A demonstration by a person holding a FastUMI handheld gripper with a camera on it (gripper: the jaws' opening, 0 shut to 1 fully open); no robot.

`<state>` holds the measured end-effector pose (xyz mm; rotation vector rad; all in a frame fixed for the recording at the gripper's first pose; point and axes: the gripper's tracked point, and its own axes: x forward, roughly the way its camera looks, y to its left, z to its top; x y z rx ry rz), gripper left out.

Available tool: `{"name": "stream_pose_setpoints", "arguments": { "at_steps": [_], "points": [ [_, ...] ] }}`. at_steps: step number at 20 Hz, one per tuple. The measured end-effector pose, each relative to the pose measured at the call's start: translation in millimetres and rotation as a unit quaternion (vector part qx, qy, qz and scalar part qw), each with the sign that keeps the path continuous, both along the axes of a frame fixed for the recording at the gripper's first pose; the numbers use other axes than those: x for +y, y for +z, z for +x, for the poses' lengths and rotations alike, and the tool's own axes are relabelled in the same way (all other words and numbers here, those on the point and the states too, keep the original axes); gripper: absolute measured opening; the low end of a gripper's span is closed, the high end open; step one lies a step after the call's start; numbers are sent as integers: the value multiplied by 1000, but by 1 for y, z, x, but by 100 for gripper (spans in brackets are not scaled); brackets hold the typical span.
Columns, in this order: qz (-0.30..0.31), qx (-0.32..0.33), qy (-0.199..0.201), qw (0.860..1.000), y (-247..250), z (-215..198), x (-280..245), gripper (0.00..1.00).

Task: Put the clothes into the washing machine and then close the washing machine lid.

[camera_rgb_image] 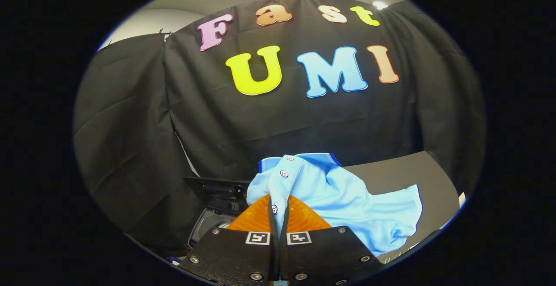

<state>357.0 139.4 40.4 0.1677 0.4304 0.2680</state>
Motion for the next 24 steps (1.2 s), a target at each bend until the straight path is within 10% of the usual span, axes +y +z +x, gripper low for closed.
{"name": "stream_pose_setpoints", "arguments": {
  "at_steps": [24],
  "points": [
    [9,52,84,995,-67,-16,202,0]
  ]
}}
